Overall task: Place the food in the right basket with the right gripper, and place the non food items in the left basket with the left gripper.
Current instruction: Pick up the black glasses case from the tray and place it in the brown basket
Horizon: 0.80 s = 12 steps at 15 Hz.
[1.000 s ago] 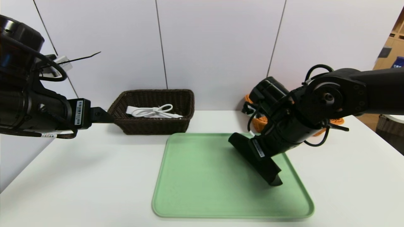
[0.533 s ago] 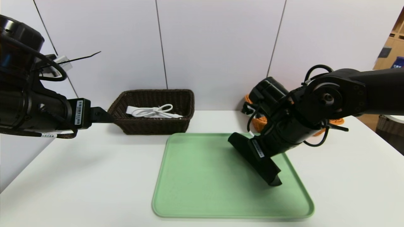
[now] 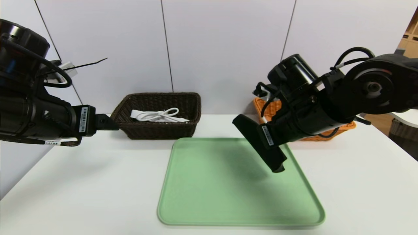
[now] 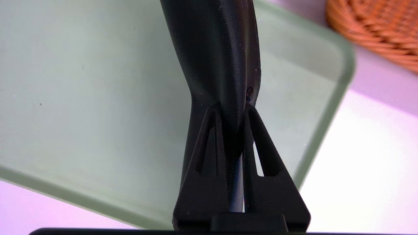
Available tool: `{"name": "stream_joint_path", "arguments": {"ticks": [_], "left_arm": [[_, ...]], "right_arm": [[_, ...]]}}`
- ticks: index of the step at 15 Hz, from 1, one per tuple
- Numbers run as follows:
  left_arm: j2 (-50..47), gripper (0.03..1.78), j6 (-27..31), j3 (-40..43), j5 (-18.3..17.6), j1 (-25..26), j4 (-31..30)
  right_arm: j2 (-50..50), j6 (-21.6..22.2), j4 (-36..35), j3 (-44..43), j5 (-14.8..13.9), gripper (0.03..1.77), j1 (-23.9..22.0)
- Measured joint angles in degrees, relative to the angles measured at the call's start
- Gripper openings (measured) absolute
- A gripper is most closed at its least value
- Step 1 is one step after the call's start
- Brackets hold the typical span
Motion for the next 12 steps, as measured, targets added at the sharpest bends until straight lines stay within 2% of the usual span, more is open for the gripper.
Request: {"name": "stream_joint_path", "arguments": {"ticks": [5,7,10,12], "left_arm": [[0.0,1.69,-0.1,1.2,0.1,-0.2,0.0],[-0.1,1.69,-0.1,2.1,0.2,-0.2,0.0],[-0.9,1.69,-0.1,3.9,0.2,-0.2,0.1],[-1.8,1.69,-0.1,5.5,0.3,-0.1,0.1]], "right_arm": [[-1.6,-4.0,-9.8,-3.0,-2.8,0.19,2.0],[-0.4,-5.3,-10.3,-7.7,-4.4,0.19,2.4],[4.4,-7.4,-10.5,-18.6,-5.0,0.19,2.8],[8.5,-10.3,-13.8,-22.8,-5.2,0.19,3.4]]}}
